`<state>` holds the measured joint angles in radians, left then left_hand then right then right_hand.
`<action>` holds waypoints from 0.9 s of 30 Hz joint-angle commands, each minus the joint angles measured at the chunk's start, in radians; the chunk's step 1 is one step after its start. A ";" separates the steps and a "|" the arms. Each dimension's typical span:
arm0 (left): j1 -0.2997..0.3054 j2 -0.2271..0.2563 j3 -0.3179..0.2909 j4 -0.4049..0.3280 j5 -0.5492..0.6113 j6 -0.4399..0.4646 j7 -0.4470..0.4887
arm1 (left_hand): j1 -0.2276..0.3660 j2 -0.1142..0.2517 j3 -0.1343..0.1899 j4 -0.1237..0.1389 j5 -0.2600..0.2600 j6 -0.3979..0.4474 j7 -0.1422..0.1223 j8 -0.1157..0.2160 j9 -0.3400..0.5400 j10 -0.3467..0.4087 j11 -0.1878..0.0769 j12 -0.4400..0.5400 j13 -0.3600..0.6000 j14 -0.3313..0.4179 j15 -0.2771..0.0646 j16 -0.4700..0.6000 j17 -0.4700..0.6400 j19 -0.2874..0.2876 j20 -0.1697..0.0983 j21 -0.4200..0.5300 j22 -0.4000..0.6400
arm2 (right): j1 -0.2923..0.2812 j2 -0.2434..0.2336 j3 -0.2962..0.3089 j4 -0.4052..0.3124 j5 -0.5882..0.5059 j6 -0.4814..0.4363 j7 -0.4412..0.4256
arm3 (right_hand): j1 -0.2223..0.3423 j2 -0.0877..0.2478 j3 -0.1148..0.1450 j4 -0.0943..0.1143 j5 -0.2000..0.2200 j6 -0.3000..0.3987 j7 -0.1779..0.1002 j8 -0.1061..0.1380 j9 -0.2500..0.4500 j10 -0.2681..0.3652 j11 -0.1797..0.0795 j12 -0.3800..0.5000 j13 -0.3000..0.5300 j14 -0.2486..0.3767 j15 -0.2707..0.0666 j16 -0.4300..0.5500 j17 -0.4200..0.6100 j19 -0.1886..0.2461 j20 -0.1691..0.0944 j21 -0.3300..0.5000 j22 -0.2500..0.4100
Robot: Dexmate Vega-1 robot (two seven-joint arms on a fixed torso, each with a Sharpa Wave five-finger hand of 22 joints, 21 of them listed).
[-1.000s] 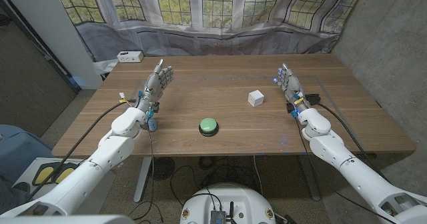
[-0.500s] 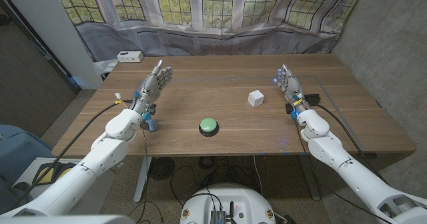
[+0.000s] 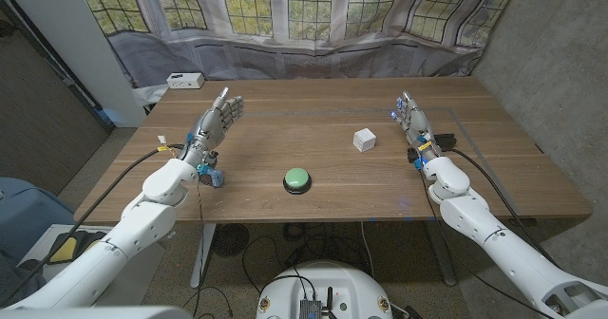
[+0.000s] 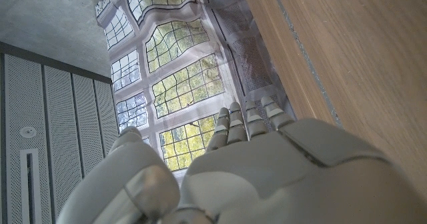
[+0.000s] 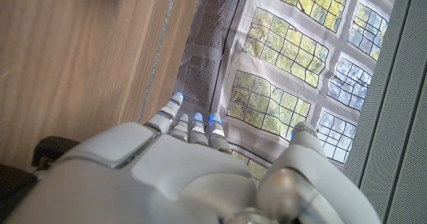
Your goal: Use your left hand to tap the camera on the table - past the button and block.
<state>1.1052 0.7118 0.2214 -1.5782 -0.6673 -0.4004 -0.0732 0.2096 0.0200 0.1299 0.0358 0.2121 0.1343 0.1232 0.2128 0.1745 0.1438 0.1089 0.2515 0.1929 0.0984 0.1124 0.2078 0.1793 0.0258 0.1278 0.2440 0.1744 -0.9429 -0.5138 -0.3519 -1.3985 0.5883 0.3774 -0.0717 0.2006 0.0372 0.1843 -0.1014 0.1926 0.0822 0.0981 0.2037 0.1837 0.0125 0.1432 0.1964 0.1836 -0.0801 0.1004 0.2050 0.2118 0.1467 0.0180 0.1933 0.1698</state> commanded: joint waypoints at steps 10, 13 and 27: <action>0.085 0.023 -0.059 -0.032 -0.037 -0.066 -0.034 | 0.016 0.004 0.004 -0.012 -0.002 0.031 -0.003 -0.002 0.005 0.038 0.003 0.009 0.004 0.035 0.002 0.008 0.001 0.041 0.000 0.007 0.004 | 0.003 0.000 0.001 0.000 -0.001 -0.004 0.000 | 0.001 0.008 0.005 -0.002 -0.001 0.002 -0.002 0.000 0.003 0.001 0.005 0.004 0.006 0.003 0.007 0.004 0.002 0.010 0.002 0.003 0.003; 0.101 0.029 -0.069 -0.044 -0.026 -0.069 -0.021 | 0.017 0.003 0.004 -0.013 -0.002 0.035 -0.001 -0.002 0.005 0.042 0.002 0.010 0.004 0.039 0.003 0.008 0.001 0.045 -0.001 0.007 0.004 | 0.004 0.001 0.001 0.003 -0.003 0.000 -0.001 | 0.001 0.008 0.005 -0.002 -0.002 0.002 -0.002 -0.001 0.003 0.000 0.006 0.004 0.006 0.002 0.006 0.003 0.002 0.010 0.002 0.003 0.003; 0.188 0.044 -0.119 -0.091 -0.039 -0.081 -0.011 | 0.020 0.003 0.002 -0.017 -0.004 0.053 0.003 -0.001 0.005 0.057 0.006 0.010 0.005 0.060 0.001 0.008 0.002 0.066 0.002 0.006 0.004 | 0.011 -0.002 -0.004 0.008 -0.008 -0.004 0.006 | 0.000 0.010 0.005 -0.002 -0.002 0.003 -0.004 -0.002 0.003 0.001 0.006 0.004 0.006 0.002 0.006 0.003 0.002 0.009 0.003 0.002 0.003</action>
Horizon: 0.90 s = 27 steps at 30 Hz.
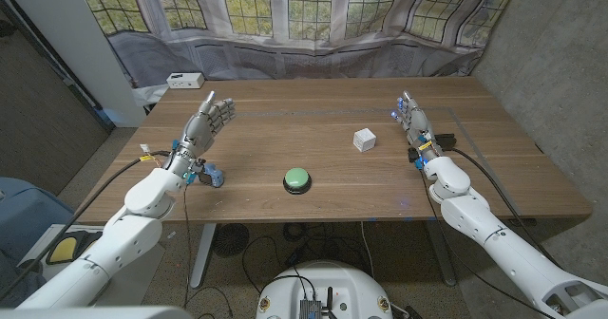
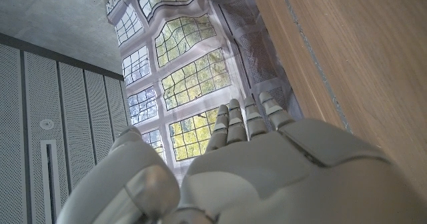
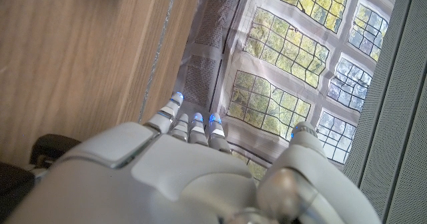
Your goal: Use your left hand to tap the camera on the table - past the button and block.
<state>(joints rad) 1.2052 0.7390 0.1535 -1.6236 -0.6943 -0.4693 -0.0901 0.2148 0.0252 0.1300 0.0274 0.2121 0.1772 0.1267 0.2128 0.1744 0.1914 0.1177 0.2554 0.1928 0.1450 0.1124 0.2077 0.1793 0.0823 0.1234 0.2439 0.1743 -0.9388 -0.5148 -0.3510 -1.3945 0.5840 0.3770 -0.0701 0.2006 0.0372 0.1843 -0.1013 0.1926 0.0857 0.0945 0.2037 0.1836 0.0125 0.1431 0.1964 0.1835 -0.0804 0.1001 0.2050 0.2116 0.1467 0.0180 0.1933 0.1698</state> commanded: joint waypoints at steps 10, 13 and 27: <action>0.166 0.018 -0.101 -0.075 0.001 -0.039 0.028 | 0.016 -0.001 0.002 -0.010 -0.004 0.014 -0.002 -0.003 0.005 0.015 -0.002 0.006 0.005 0.018 0.000 0.007 0.002 0.018 0.007 0.006 0.004 | 0.018 0.003 -0.014 0.006 -0.009 -0.008 0.010 | 0.001 0.011 0.005 -0.003 -0.002 0.001 -0.001 -0.003 0.003 0.000 0.004 0.004 0.006 0.003 0.006 0.003 0.002 0.009 0.004 0.002 0.003; 0.180 0.015 -0.110 -0.075 -0.003 -0.044 0.025 | 0.017 -0.001 0.002 -0.011 -0.005 0.015 -0.002 -0.003 0.006 0.017 -0.003 0.006 0.005 0.020 -0.001 0.007 0.002 0.021 0.008 0.006 0.004 | 0.019 0.004 -0.018 0.005 -0.014 -0.007 0.010 | 0.001 0.011 0.006 -0.003 -0.002 0.000 -0.002 -0.004 0.003 0.001 0.004 0.004 0.006 0.003 0.007 0.003 0.002 0.009 0.004 0.002 0.003; 0.243 0.012 -0.160 -0.098 0.005 -0.055 0.024 | 0.018 -0.001 0.001 -0.013 -0.005 0.023 -0.003 -0.004 0.006 0.027 -0.002 0.006 0.005 0.029 -0.001 0.006 0.002 0.029 0.011 0.004 0.004 | 0.015 0.006 -0.019 -0.009 -0.022 -0.014 -0.009 | 0.001 0.011 0.005 -0.004 -0.002 0.002 -0.002 -0.004 0.003 0.003 0.004 0.004 0.006 0.004 0.006 0.003 0.002 0.009 0.004 0.002 0.004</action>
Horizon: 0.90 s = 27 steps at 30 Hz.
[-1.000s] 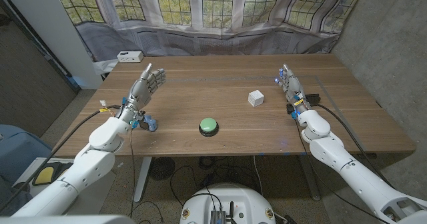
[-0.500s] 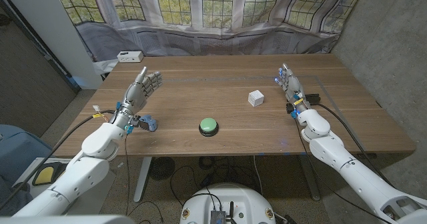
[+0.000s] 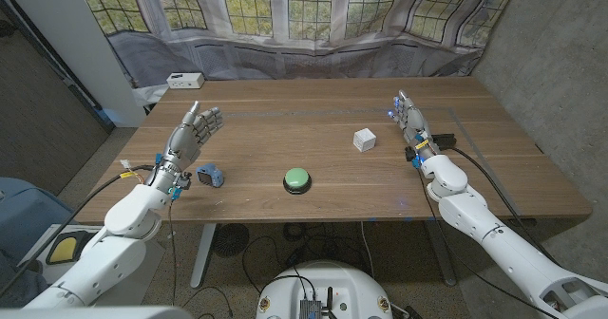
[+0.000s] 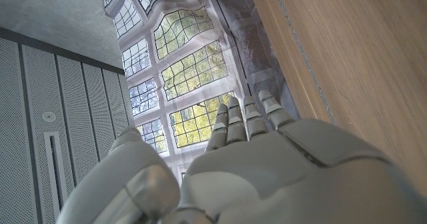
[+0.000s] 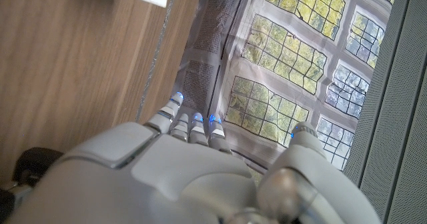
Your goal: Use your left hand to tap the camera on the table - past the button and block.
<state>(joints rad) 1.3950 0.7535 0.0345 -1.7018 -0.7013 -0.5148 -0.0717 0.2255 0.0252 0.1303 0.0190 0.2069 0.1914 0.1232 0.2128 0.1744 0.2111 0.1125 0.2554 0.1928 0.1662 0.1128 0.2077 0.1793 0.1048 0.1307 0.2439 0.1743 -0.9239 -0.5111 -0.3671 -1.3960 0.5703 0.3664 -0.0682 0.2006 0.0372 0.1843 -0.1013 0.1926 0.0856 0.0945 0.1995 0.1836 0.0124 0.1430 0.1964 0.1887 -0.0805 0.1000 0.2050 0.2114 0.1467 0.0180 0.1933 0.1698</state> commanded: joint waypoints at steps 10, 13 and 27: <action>0.088 -0.012 -0.075 -0.011 0.026 -0.031 -0.001 | 0.010 -0.001 0.000 -0.008 -0.001 0.016 -0.004 -0.005 0.006 0.013 -0.001 0.005 0.006 0.016 -0.005 0.004 0.002 0.025 0.008 0.005 0.004 | 0.008 0.008 -0.007 0.001 -0.024 0.006 -0.022 | 0.002 0.012 0.006 -0.005 -0.002 0.004 -0.004 0.000 0.003 0.002 0.004 0.004 0.001 0.003 0.007 0.002 0.002 0.007 0.004 0.001 0.004; 0.107 -0.016 -0.088 -0.018 0.036 -0.037 0.007 | 0.011 -0.001 0.000 -0.009 -0.001 0.019 -0.005 -0.005 0.006 0.015 -0.001 0.005 0.006 0.021 -0.006 0.005 0.002 0.031 0.009 0.006 0.004 | 0.011 0.009 -0.007 0.000 -0.026 0.005 -0.023 | 0.002 0.012 0.006 -0.005 -0.002 0.003 -0.004 -0.001 0.003 0.002 0.002 0.003 0.001 0.003 0.007 0.002 0.002 0.007 0.004 0.001 0.004; 0.206 -0.054 -0.147 -0.048 0.059 -0.063 0.026 | 0.014 -0.002 0.000 -0.012 -0.002 0.027 -0.008 -0.006 0.006 0.023 -0.005 0.004 0.006 0.029 -0.010 0.003 0.002 0.041 0.013 0.004 0.004 | 0.033 0.015 -0.014 0.018 -0.027 0.005 -0.010 | 0.004 0.013 0.007 -0.007 -0.002 0.005 -0.006 -0.001 0.003 0.003 0.003 0.004 0.001 0.003 0.006 0.001 0.002 0.007 0.004 0.001 0.004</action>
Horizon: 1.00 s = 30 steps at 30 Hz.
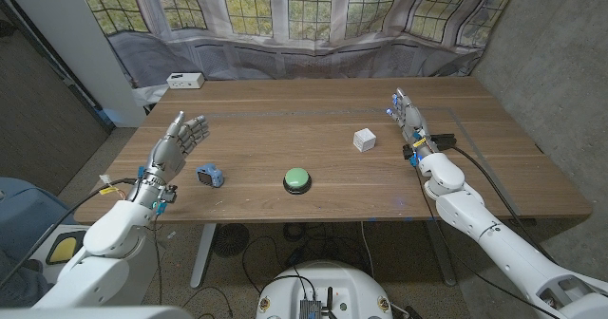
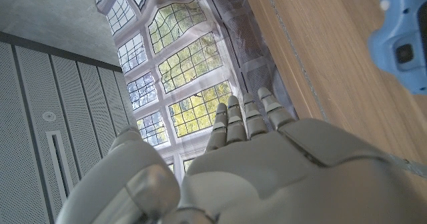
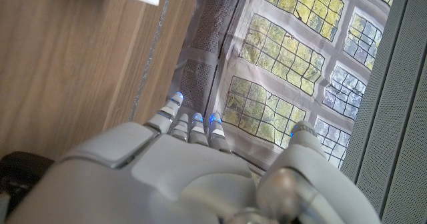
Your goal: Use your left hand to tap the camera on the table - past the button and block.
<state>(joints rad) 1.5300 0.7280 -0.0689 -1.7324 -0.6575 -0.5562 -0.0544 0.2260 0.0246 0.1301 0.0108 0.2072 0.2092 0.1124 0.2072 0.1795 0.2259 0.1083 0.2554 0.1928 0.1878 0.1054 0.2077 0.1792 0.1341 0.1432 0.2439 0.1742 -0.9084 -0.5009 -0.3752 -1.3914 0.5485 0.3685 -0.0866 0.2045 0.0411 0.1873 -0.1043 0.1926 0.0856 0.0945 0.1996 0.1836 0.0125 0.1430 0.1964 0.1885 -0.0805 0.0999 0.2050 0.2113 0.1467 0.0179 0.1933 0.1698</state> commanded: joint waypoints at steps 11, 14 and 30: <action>0.120 -0.065 -0.078 -0.022 0.048 -0.049 0.021 | 0.015 -0.003 -0.002 -0.007 -0.004 0.021 -0.001 0.000 0.001 0.023 0.001 0.005 0.006 0.021 -0.003 0.004 0.002 0.032 0.007 0.006 0.004 | 0.021 0.003 -0.007 0.010 -0.008 0.001 0.008 | 0.000 0.010 0.004 -0.004 -0.003 0.005 -0.006 -0.002 0.003 0.004 0.003 0.004 0.002 0.003 0.006 0.001 0.002 0.006 0.005 0.001 0.004; 0.125 -0.079 -0.086 -0.020 0.064 -0.061 0.031 | 0.015 -0.004 -0.003 -0.008 -0.004 0.026 -0.003 0.001 0.001 0.024 -0.002 0.005 0.006 0.024 -0.004 0.004 0.002 0.037 0.009 0.006 0.004 | 0.019 0.002 -0.005 0.007 -0.006 -0.002 0.005 | 0.000 0.010 0.004 -0.005 -0.003 0.006 -0.006 -0.002 0.003 0.004 0.003 0.004 0.002 0.004 0.007 0.002 0.002 0.006 0.005 0.001 0.004; 0.115 -0.149 -0.119 -0.025 0.284 -0.087 0.169 | 0.018 -0.007 -0.006 -0.014 -0.005 0.066 -0.010 0.009 0.002 0.056 -0.011 0.010 0.007 0.048 -0.016 0.004 0.002 0.054 0.016 0.001 0.005 | -0.001 -0.012 0.005 -0.024 -0.007 -0.008 -0.008 | 0.000 0.010 0.004 -0.005 -0.003 0.007 -0.008 -0.003 0.003 0.004 0.004 0.004 0.002 0.004 0.006 0.001 0.002 0.007 0.005 0.002 0.004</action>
<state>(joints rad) 1.6413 0.6241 -0.1633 -1.7485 -0.5030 -0.6312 0.0332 0.2347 0.0159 0.1229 0.0039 0.2033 0.2616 0.1030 0.2100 0.1793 0.2718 0.0982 0.2591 0.1979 0.2271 0.0874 0.2077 0.1792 0.1754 0.1590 0.2439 0.1743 -0.8948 -0.5028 -0.3788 -1.3920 0.5421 0.3687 -0.0824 0.2045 0.0411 0.1901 -0.1071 0.1926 0.0894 0.0907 0.1997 0.1836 0.0125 0.1430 0.1964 0.1883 -0.0806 0.0999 0.2050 0.2113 0.1467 0.0179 0.1933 0.1698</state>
